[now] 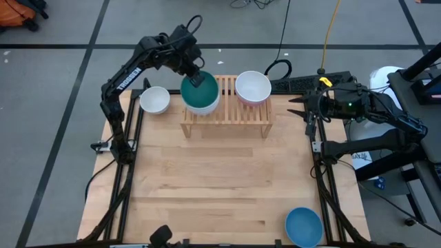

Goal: Place and stack bowls onto a shelf
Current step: Stack the green bowl on top of the white bowl on the shelf

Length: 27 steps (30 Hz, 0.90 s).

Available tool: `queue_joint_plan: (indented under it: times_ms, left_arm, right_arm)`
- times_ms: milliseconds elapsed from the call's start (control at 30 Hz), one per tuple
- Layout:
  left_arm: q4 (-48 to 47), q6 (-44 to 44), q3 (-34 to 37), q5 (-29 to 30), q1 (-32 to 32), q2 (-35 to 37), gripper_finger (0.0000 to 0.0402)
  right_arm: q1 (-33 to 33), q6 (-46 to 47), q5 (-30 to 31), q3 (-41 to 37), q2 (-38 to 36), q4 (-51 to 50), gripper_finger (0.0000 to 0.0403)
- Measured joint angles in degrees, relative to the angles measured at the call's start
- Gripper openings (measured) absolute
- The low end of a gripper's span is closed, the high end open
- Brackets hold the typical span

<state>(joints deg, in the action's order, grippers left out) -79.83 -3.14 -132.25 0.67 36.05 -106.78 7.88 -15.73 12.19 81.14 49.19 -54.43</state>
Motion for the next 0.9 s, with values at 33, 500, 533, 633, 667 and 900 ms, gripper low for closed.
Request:
queue_joint_plan:
  times_ms: [33, 500, 533, 633, 667, 900]
  left_arm:
    - [0.0, 0.2, 0.0, 0.0, -0.2, 0.0, 0.0088]
    - [-0.1, 2.9, -2.7, -0.4, -0.2, 0.0, 0.0088]
    - [0.0, 3.3, -2.7, -0.4, -0.2, 0.0, 0.0088]
    - [0.5, 5.5, -2.7, -0.1, -0.2, 0.0, 0.0088]
    - [0.7, 6.1, -2.7, -0.1, -0.2, 0.0, 0.0088]
    - [2.8, 7.8, -2.7, -0.1, -0.2, 0.0, 0.0088]
  right_arm:
    - [0.0, 0.0, 0.0, 0.0, 0.0, 0.0, 0.0132]
    - [0.0, 0.0, 0.0, 0.0, 0.0, 0.0, 0.0132]
    - [0.0, 0.0, 0.0, 0.0, 0.0, 0.0, 0.0132]
    - [0.0, 0.0, 0.0, 0.0, 0.0, 0.0, 0.0132]
    - [0.0, 0.0, 0.0, 0.0, 0.0, 0.0, 0.0132]
    - [0.0, 0.0, 0.0, 0.0, 0.0, 0.0, 0.0132]
